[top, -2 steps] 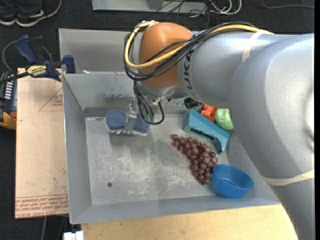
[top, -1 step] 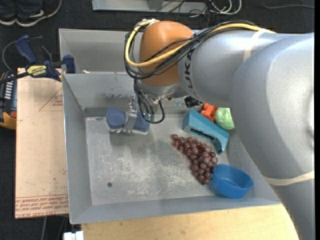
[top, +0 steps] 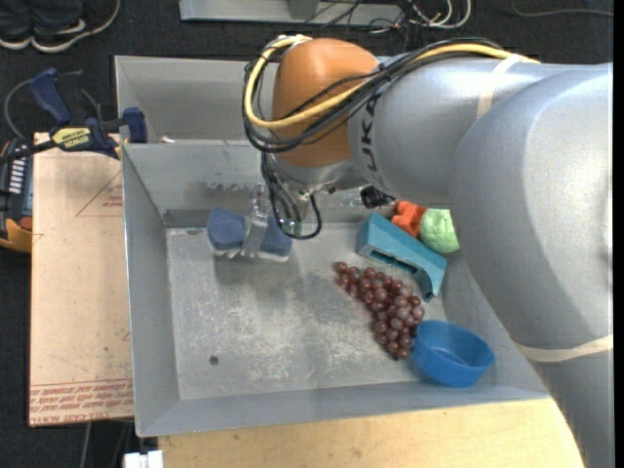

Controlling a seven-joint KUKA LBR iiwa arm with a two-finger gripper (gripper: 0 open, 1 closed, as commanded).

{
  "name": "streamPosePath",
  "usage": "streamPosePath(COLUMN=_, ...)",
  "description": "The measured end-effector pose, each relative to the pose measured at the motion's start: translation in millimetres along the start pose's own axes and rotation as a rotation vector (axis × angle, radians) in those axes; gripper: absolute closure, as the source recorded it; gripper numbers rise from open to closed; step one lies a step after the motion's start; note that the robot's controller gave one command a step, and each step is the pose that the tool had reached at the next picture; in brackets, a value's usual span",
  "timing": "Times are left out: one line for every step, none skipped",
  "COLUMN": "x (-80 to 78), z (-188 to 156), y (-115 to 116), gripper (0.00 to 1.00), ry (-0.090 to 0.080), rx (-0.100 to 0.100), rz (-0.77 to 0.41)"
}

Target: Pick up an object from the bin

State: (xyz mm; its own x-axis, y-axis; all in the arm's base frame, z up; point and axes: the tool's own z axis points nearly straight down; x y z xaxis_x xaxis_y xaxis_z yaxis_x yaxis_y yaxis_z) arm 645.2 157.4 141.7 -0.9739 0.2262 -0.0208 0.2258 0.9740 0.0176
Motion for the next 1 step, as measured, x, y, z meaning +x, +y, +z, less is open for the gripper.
streamPosePath(x=0.2, z=-9.9, y=-0.1, gripper=1.0, ry=0.002, rx=0.0, rz=0.0)
